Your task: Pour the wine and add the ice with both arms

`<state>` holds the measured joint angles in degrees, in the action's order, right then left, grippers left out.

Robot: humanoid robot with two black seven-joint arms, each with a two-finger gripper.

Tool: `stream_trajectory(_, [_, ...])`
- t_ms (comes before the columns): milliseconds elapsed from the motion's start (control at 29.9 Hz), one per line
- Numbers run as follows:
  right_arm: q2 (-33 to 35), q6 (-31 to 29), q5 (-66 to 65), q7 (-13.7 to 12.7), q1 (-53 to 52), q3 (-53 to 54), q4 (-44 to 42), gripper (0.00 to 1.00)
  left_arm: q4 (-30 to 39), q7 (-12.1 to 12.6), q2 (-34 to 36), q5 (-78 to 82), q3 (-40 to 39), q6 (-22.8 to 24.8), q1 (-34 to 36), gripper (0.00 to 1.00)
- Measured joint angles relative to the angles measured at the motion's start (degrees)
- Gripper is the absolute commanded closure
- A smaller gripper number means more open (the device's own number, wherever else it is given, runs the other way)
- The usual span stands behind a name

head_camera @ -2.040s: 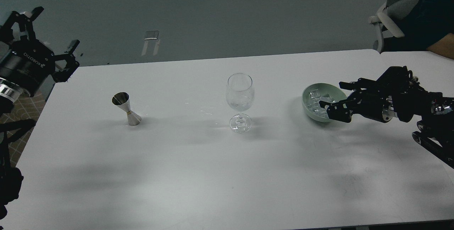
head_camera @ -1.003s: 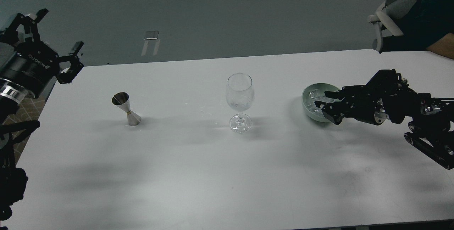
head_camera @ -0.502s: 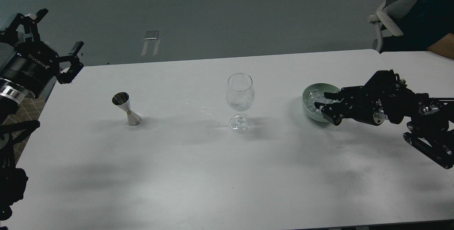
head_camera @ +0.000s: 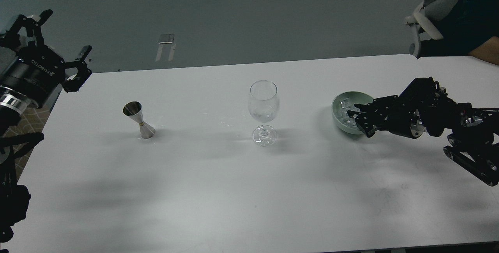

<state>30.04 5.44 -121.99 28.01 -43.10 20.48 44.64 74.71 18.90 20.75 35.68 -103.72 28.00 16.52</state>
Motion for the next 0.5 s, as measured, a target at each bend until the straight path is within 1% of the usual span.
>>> stream_trajectory(33, [-0.13,0.0,0.0,0.0,0.04,0.0,0.0,0.88,0.0,0.0,0.0,0.0,0.0,0.0,-0.01,0.02])
stream_trajectory(167, [-0.31,0.0,0.3,0.0,0.13,0.0,0.05,0.92,0.0,0.0,0.0,0.0,0.0,0.0,-0.05,0.02])
stream_trajectory(368, [-0.27,0.22,0.76,0.0,-0.22,0.15,1.22,0.92,0.0,0.0,0.0,0.0,0.0,0.0,-0.04,0.02])
stream_trajectory(502, [1.99,0.51,1.21,0.0,-1.59,0.91,5.72,0.92,0.32,0.0,0.0,0.0,-0.06,-0.01,-0.04,0.02])
